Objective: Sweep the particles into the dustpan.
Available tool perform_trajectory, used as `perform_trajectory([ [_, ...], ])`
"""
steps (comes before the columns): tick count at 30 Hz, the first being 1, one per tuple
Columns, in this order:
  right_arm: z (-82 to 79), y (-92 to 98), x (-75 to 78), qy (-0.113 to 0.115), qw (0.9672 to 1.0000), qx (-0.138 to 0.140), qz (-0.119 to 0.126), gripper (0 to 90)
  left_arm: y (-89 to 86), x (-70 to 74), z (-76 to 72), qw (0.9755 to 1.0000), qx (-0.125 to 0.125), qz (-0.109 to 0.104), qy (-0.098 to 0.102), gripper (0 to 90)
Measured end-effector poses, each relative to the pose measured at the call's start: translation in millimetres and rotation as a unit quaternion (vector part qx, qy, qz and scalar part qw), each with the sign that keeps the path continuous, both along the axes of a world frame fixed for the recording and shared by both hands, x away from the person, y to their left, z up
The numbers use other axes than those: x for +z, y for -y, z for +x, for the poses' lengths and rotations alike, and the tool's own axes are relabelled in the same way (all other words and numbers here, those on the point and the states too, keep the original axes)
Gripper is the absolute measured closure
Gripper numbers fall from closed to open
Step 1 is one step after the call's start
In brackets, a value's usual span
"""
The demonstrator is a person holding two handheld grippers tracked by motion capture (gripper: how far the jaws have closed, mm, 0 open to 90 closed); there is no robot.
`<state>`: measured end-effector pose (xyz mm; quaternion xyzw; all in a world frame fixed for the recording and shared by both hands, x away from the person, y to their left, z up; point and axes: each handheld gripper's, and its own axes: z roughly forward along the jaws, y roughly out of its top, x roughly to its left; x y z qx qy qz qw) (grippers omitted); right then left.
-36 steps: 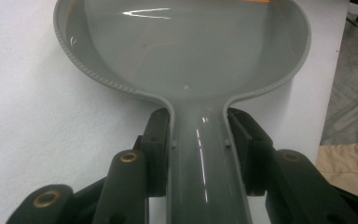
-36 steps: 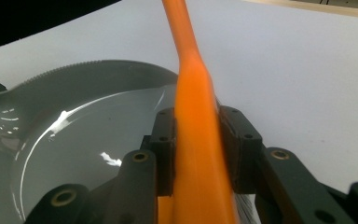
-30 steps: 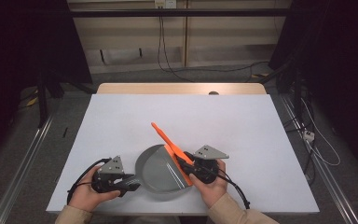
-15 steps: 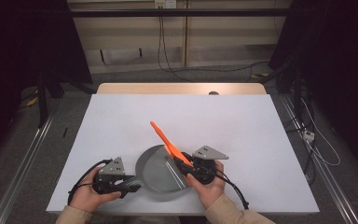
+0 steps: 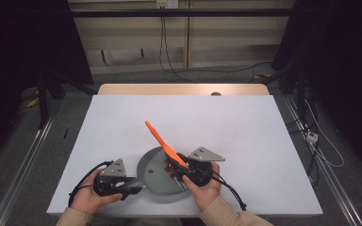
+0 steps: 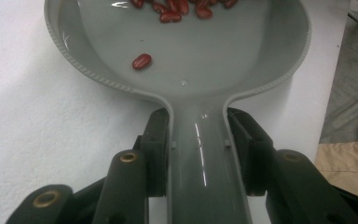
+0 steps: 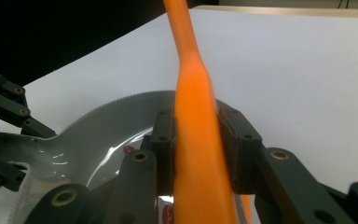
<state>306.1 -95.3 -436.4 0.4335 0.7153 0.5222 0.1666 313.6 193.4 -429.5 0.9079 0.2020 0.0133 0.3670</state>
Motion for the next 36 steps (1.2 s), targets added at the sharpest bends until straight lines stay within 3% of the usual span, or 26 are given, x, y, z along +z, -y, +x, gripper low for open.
perform_trajectory([
  [6,3.2,-13.1,4.4,0.000,0.9997,0.022,0.005,70.0,-0.5,-1.2,0.1,1.0000,0.001,0.002,0.000,62.3],
  [12,10.8,-3.5,13.1,0.001,0.9993,0.026,0.029,70.3,-0.8,-2.9,0.6,1.0000,-0.001,0.003,-0.003,62.3],
  [17,16.3,12.3,27.7,0.031,0.9992,0.019,0.013,70.4,-1.2,-2.5,1.1,1.0000,-0.003,0.002,-0.003,62.3],
  [19,19.2,20.4,29.5,0.044,0.9989,0.014,-0.009,70.3,-1.4,-1.7,1.0,1.0000,-0.002,-0.002,-0.002,62.3],
  [23,26.3,38.7,20.6,0.050,0.9977,-0.003,-0.046,70.4,-2.2,1.0,0.4,1.0000,-0.001,-0.005,-0.002,62.3],
  [27,29.6,48.5,2.7,0.035,0.9966,-0.025,-0.071,70.5,-3.4,2.8,-0.2,1.0000,0.000,-0.009,-0.003,62.3],
  [29,25.8,48.1,-4.2,0.038,0.9974,-0.021,-0.057,70.5,-3.2,3.8,-0.8,1.0000,0.000,-0.003,0.000,62.3],
  [33,15.6,34.3,-5.0,0.028,0.9980,-0.016,-0.055,69.5,-3.3,3.4,-0.6,1.0000,-0.001,-0.008,-0.002,62.3],
  [36,9.1,22.2,-5.6,0.017,0.9994,-0.005,-0.028,69.5,-2.2,1.5,-1.3,1.0000,0.001,0.003,-0.002,62.3],
])
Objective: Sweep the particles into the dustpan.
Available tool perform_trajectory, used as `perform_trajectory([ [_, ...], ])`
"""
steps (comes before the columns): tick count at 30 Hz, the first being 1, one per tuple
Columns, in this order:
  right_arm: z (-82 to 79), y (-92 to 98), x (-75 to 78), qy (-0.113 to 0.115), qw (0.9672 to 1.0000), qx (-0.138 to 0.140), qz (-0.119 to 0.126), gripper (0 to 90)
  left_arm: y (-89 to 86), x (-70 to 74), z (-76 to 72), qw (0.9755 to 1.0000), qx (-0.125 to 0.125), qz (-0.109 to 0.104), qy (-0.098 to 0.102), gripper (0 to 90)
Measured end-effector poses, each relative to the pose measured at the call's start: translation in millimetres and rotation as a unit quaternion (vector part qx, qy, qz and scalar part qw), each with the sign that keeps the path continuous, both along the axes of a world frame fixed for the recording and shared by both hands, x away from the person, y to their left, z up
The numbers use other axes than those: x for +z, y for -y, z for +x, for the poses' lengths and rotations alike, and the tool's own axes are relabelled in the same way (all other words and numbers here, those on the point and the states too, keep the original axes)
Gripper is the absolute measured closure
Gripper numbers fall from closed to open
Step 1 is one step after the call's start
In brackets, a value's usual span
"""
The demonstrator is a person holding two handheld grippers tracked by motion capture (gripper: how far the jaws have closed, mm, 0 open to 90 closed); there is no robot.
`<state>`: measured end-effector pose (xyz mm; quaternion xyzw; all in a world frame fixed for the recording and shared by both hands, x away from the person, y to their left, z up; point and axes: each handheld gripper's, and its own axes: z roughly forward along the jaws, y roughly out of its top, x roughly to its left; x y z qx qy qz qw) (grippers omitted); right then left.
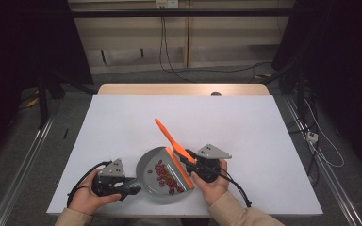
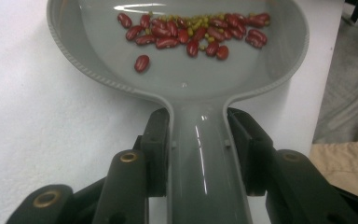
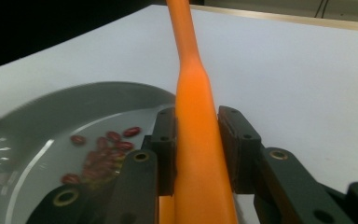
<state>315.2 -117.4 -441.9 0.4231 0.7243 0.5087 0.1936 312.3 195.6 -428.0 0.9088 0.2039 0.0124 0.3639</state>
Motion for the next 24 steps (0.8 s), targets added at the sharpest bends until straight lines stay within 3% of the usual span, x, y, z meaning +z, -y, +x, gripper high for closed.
perform_trajectory([
  [2,-3.0,-6.7,0.9,-0.004,0.9996,0.007,0.027,69.8,-0.3,-1.4,0.2,1.0000,-0.002,0.000,-0.004,62.3],
  [3,-5.2,-12.5,4.2,0.011,0.9996,0.014,0.021,70.3,-0.2,-1.5,0.3,1.0000,-0.001,-0.003,-0.004,62.4],
  [5,-4.8,-17.6,8.5,0.005,0.9985,0.025,0.048,70.5,-0.6,-1.8,0.4,1.0000,-0.001,-0.005,-0.004,62.3],
  [8,-5.3,-19.8,16.5,0.033,0.9985,0.027,0.034,70.5,-0.6,-2.7,0.1,1.0000,0.002,0.001,-0.002,62.3],
  [13,2.4,-0.5,24.9,0.038,0.9985,0.013,0.037,70.5,-0.9,-6.8,0.2,1.0000,0.000,0.003,0.002,62.2],
  [16,4.7,10.0,24.7,0.038,0.9989,0.005,0.026,70.5,-0.7,-8.2,0.8,1.0000,-0.003,-0.005,0.005,61.6],
  [19,6.1,17.3,20.7,0.035,0.9993,0.000,0.014,70.5,2.7,-8.1,1.3,0.9999,0.001,0.000,0.014,56.9],
  [24,17.0,22.0,9.2,0.029,0.9987,-0.020,-0.036,70.6,5.1,-8.6,0.8,0.9998,0.007,0.007,0.015,62.5],
])
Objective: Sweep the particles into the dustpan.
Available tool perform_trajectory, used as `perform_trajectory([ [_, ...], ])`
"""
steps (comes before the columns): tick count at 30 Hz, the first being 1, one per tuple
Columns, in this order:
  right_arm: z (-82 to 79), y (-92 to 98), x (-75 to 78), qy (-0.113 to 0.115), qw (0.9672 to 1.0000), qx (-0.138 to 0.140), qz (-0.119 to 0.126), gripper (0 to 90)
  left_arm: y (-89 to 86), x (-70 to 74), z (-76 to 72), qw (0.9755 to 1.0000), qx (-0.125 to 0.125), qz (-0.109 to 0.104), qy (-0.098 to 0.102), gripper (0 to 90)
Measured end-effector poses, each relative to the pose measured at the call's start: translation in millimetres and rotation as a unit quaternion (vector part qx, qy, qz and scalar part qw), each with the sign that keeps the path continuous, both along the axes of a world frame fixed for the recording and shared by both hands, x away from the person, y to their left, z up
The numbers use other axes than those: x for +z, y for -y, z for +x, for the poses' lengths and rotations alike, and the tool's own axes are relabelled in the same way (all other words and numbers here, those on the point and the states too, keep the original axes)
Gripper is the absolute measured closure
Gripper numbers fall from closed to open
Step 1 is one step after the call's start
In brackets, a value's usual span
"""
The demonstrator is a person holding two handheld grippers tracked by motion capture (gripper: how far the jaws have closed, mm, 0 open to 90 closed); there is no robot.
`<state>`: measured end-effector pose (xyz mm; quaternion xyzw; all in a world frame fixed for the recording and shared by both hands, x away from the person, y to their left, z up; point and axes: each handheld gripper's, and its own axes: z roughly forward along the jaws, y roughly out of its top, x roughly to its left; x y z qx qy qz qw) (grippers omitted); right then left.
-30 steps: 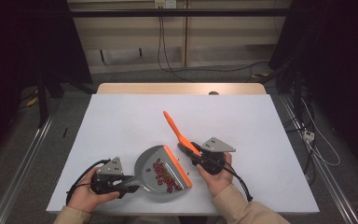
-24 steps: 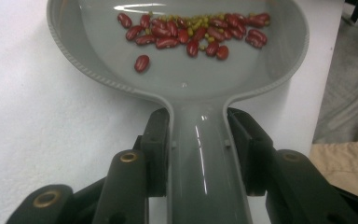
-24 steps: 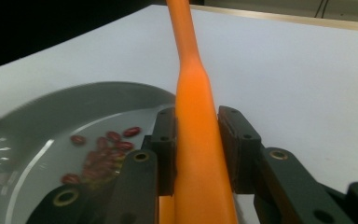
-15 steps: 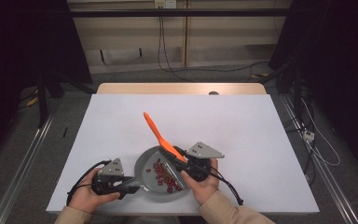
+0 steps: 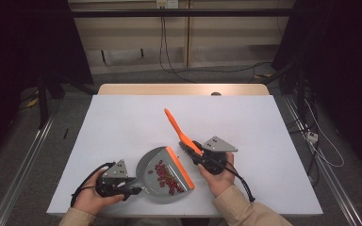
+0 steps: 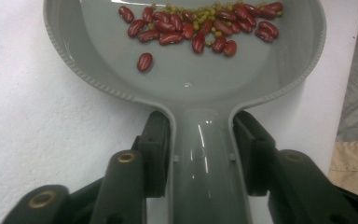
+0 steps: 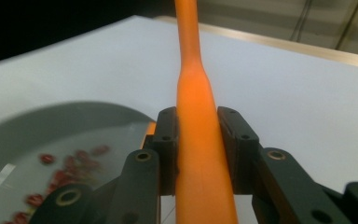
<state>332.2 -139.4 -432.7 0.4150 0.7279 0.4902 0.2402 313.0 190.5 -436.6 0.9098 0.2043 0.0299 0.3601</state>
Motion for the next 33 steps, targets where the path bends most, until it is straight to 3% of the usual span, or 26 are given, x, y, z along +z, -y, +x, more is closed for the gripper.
perform_trajectory([
  [2,0.1,1.1,-5.9,-0.005,1.0000,-0.003,-0.008,70.6,-0.1,-0.3,0.8,1.0000,0.003,-0.002,-0.006,62.7],
  [7,-10.4,-11.9,-6.8,-0.006,0.9994,0.026,-0.021,69.9,3.9,-0.6,3.7,1.0000,0.004,-0.001,-0.007,63.0],
  [11,-15.8,-23.0,-7.3,-0.016,0.9990,0.042,0.008,69.8,6.9,0.1,3.8,1.0000,0.007,0.002,-0.003,63.1],
  [15,-17.1,-28.1,1.5,-0.004,0.9966,0.061,0.056,70.6,7.2,-3.2,3.5,0.9999,0.011,-0.003,0.002,63.2],
  [16,-16.3,-28.3,4.6,-0.001,0.9964,0.062,0.058,70.6,7.0,-3.6,3.4,0.9999,0.013,-0.005,0.005,63.2],
  [21,-10.5,-14.4,13.4,0.012,0.9969,0.042,0.065,70.6,5.5,-7.8,2.2,0.9996,0.018,-0.020,0.006,63.3],
  [23,-8.1,-6.1,15.5,0.014,0.9976,0.033,0.059,70.6,6.0,-9.4,1.3,0.9998,0.015,-0.008,0.009,63.3],
  [33,-1.1,17.4,12.3,0.014,0.9990,0.005,0.042,70.6,7.9,-10.7,-0.1,0.9997,0.015,-0.008,0.019,63.3],
])
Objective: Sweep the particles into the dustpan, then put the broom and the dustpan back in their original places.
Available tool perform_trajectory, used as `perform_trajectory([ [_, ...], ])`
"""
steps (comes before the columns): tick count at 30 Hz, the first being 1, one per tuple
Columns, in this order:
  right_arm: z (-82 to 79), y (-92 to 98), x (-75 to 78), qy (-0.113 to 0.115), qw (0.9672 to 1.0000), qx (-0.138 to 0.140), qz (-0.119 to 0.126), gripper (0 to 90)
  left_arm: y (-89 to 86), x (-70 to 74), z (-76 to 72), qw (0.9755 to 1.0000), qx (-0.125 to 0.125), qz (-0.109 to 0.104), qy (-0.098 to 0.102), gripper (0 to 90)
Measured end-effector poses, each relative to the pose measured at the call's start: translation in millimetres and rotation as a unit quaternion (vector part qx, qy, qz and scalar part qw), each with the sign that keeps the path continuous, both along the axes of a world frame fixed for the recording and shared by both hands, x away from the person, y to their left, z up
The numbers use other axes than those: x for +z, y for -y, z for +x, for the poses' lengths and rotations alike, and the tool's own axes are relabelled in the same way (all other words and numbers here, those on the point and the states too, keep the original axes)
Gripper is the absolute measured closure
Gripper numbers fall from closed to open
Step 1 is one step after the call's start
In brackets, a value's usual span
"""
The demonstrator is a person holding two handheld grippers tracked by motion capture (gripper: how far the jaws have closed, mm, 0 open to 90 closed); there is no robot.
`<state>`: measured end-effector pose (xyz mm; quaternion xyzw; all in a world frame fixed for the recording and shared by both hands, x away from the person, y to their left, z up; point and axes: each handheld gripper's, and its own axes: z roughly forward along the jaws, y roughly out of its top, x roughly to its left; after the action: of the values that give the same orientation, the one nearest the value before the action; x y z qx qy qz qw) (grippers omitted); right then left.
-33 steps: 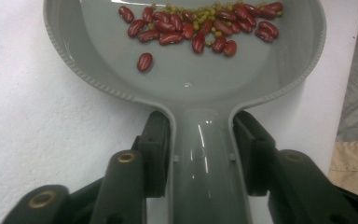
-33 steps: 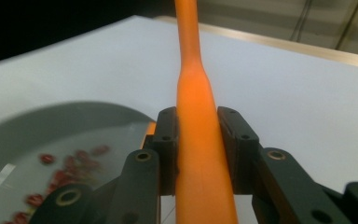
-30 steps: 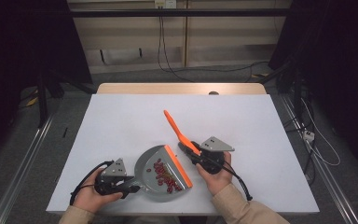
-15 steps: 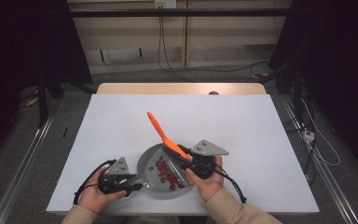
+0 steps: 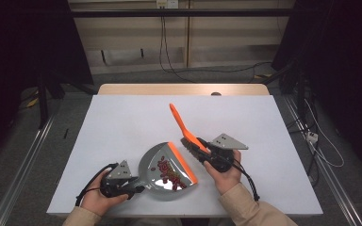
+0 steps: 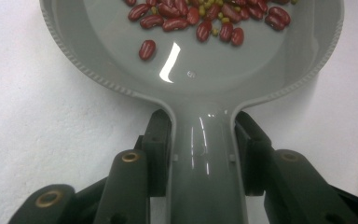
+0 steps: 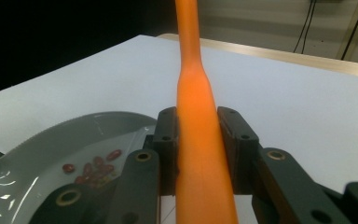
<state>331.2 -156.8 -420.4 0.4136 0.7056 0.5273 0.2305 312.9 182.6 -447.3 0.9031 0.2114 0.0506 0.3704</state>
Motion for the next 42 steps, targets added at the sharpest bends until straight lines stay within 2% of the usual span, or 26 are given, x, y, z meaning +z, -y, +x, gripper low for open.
perform_trajectory([
  [3,0.1,2.4,-0.5,-0.003,1.0000,-0.003,0.000,70.6,-1.2,-0.9,-0.4,0.9999,0.004,-0.008,0.009,63.4],
  [4,0.2,3.7,-0.4,0.000,1.0000,-0.004,-0.001,70.6,-1.7,-2.0,0.2,0.9997,0.006,-0.021,0.006,63.5],
  [5,0.2,5.1,0.1,-0.001,1.0000,-0.006,0.001,70.6,-2.4,-1.6,0.8,0.9996,0.009,-0.025,0.004,63.5],
  [13,0.3,18.9,-0.6,-0.003,0.9998,-0.019,0.006,70.6,-1.9,-1.4,3.0,0.9992,0.022,-0.031,0.015,63.5],
  [15,0.3,22.4,0.2,-0.003,0.9997,-0.023,0.007,70.6,-2.8,-0.9,4.3,0.9984,0.033,-0.042,0.018,63.5],
  [21,0.5,31.7,0.9,-0.002,0.9995,-0.032,0.005,70.6,-7.1,6.4,10.1,0.9966,0.063,-0.047,0.024,63.4],
  [26,0.3,37.3,0.4,-0.003,0.9994,-0.035,0.004,70.7,-12.9,11.8,14.6,0.9937,0.094,-0.049,0.037,63.4],
  [34,-0.3,43.1,0.1,-0.006,0.9993,-0.037,0.005,70.7,-21.1,17.7,24.0,0.9888,0.135,-0.051,0.039,63.4],
  [36,-0.3,45.0,0.5,-0.006,0.9993,-0.038,0.005,70.7,-22.4,17.8,25.6,0.9868,0.148,-0.054,0.034,63.3],
  [42,-1.8,52.6,0.9,-0.007,0.9990,-0.043,0.007,70.7,-26.2,19.5,30.6,0.9810,0.182,-0.053,0.041,63.4],
])
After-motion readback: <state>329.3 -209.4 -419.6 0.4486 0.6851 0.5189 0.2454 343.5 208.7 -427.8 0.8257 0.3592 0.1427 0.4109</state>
